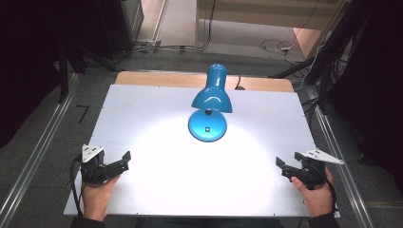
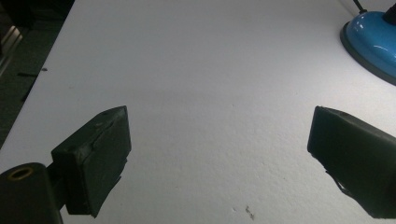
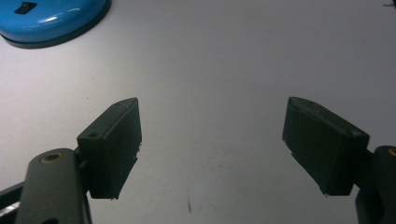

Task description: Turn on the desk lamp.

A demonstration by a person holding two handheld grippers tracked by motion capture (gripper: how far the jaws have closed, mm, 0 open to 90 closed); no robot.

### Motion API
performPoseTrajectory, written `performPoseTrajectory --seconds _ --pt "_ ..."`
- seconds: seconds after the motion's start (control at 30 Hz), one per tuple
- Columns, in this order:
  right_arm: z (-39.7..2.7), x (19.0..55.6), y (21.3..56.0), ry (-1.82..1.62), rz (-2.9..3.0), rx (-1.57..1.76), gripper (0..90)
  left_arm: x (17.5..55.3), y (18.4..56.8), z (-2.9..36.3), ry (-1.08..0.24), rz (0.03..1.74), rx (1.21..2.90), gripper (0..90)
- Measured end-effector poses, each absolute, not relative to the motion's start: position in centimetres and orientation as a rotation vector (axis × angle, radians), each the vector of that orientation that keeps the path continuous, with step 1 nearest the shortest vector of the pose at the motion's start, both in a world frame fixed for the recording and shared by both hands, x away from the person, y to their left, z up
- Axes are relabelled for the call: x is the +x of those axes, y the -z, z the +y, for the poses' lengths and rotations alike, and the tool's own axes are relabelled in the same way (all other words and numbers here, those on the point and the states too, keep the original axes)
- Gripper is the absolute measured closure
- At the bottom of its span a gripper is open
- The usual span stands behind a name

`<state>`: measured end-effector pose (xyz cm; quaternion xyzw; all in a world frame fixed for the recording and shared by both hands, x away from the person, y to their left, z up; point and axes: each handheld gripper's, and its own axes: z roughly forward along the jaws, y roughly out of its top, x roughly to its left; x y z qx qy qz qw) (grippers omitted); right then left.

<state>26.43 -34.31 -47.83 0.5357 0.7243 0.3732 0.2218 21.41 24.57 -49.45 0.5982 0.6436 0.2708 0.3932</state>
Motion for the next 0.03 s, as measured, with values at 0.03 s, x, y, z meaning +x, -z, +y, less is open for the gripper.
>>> performPoseTrajectory --seconds 0.03 --pt "-34.99 26.24 47.95 -1.029 1.986 1.501 17.7 21.42 49.46 24.56 -0.687 1.633 1.518 6.6"
